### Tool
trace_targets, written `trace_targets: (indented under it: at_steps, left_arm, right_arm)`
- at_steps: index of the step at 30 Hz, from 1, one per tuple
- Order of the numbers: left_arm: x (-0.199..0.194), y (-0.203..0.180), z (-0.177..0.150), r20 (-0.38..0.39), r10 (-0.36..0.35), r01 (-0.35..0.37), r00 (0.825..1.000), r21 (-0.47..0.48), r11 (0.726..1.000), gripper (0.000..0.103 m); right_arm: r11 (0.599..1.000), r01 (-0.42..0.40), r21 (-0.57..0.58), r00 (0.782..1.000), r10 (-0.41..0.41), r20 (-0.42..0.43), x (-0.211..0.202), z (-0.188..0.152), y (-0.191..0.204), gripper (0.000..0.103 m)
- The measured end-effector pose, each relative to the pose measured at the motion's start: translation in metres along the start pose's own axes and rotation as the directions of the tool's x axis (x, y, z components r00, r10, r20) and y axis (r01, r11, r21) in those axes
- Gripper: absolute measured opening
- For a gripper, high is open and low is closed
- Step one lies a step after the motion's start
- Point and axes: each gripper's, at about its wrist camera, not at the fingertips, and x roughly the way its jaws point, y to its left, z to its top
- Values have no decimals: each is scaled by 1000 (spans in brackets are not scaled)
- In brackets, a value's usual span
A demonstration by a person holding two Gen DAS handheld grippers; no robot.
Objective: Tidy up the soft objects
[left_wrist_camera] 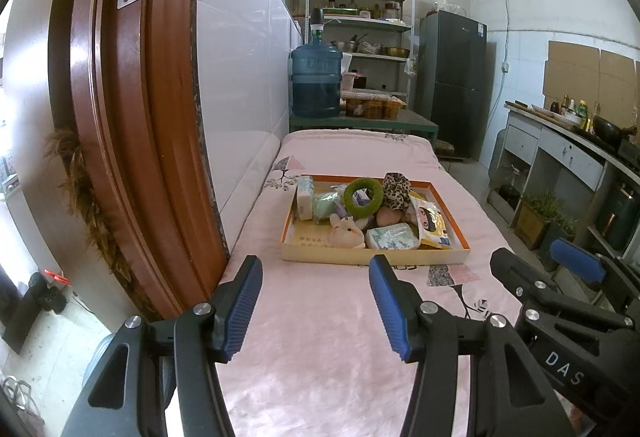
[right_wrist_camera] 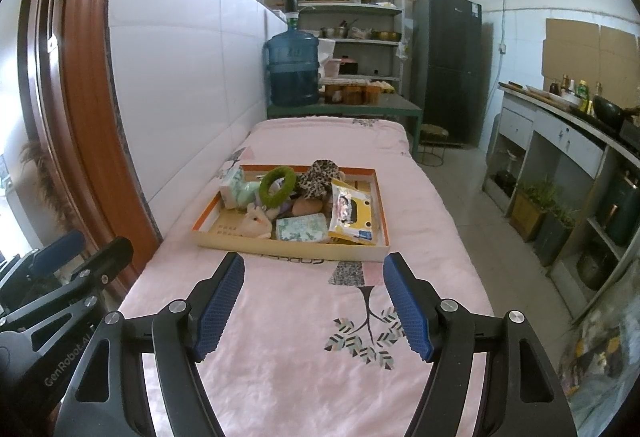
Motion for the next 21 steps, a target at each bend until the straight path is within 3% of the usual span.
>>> trace_targets:
  at_steps: [21]
  left_arm:
    - [0,3,-1,-4,3,-3,1000,0,1000,55]
  right_arm:
    - [1000,-8,5,1000,8,-11,4,-4,3,74]
